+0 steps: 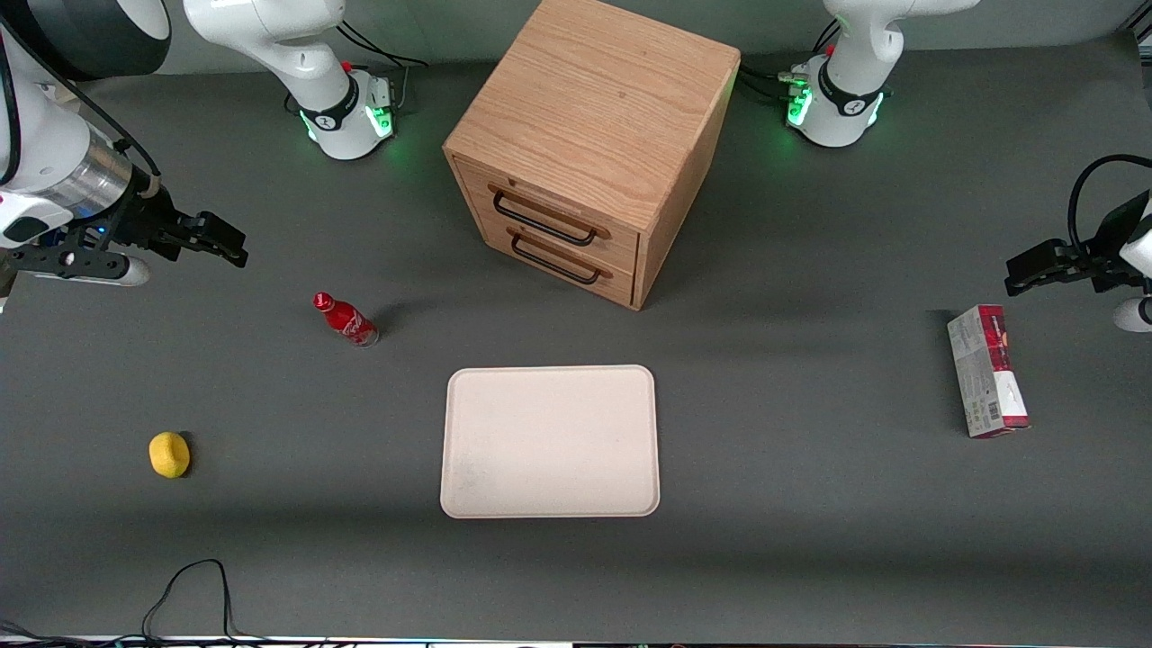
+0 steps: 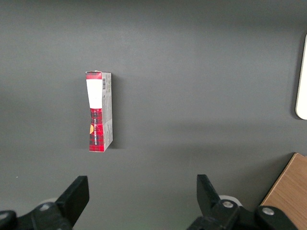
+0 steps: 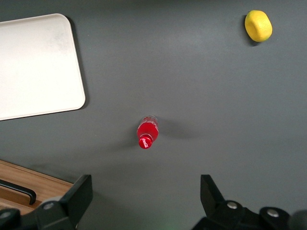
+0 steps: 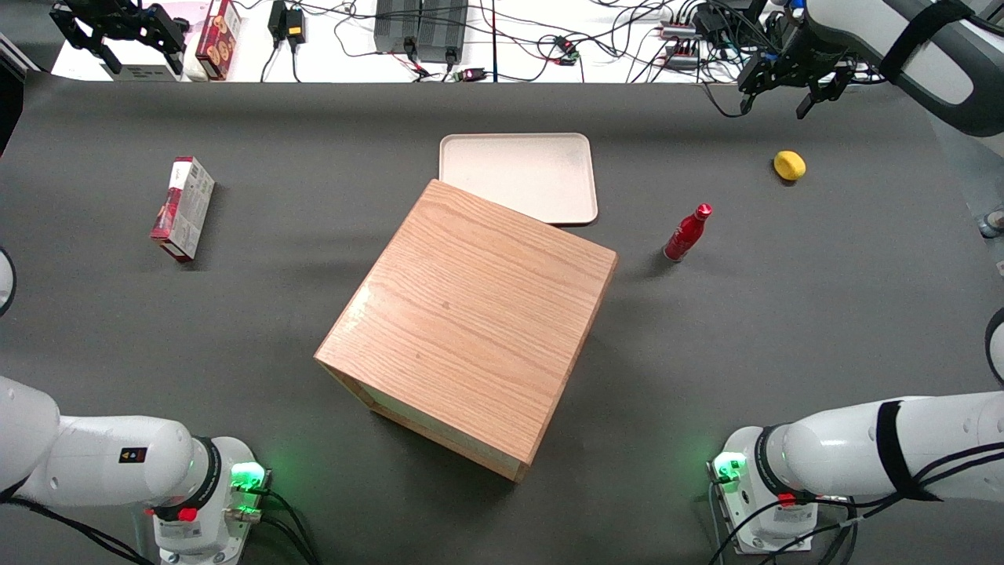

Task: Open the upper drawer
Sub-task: 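Move the right gripper toward the upper drawer's black handle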

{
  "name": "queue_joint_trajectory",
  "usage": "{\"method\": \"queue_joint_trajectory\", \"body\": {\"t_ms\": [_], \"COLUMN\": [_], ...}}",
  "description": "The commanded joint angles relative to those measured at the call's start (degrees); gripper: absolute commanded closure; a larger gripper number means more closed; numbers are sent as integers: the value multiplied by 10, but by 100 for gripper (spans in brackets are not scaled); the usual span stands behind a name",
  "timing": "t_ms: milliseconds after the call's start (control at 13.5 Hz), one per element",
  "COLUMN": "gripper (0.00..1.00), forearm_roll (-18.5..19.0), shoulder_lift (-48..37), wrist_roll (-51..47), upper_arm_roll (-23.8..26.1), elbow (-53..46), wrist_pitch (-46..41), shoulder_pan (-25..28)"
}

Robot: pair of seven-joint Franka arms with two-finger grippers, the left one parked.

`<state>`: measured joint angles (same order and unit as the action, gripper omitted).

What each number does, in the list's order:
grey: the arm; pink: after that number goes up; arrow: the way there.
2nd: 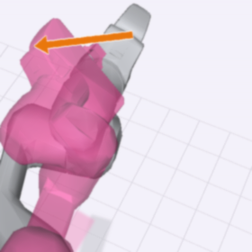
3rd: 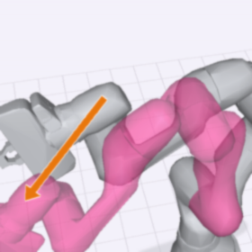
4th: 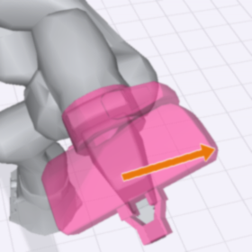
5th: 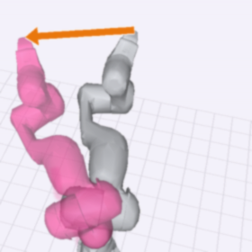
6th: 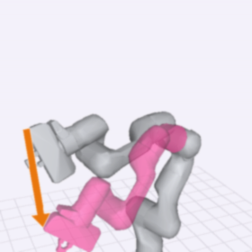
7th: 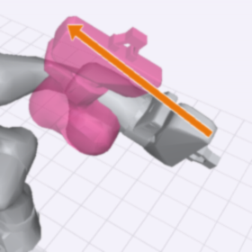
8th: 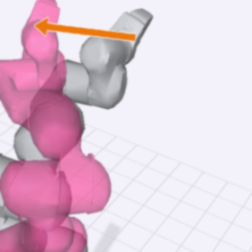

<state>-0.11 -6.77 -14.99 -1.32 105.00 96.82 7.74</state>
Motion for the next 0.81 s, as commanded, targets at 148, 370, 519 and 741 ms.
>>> {"method": "queue_joint_trajectory", "body": {"t_ms": [148, 370, 519, 741], "gripper": [0, 0, 0, 0], "forearm_roll": [-2, -11, -15, -13], "shoulder_lift": [31, 96, 141, 188], "wrist_roll": [-6, -29, -30, 33], "upper_arm_roll": [-3, 49, 99, 189], "elbow": [-39, -119, -166, -197], "wrist_pitch": [-1, -1, -6, -5], "shoulder_pan": [5, 5, 6, 6]}}
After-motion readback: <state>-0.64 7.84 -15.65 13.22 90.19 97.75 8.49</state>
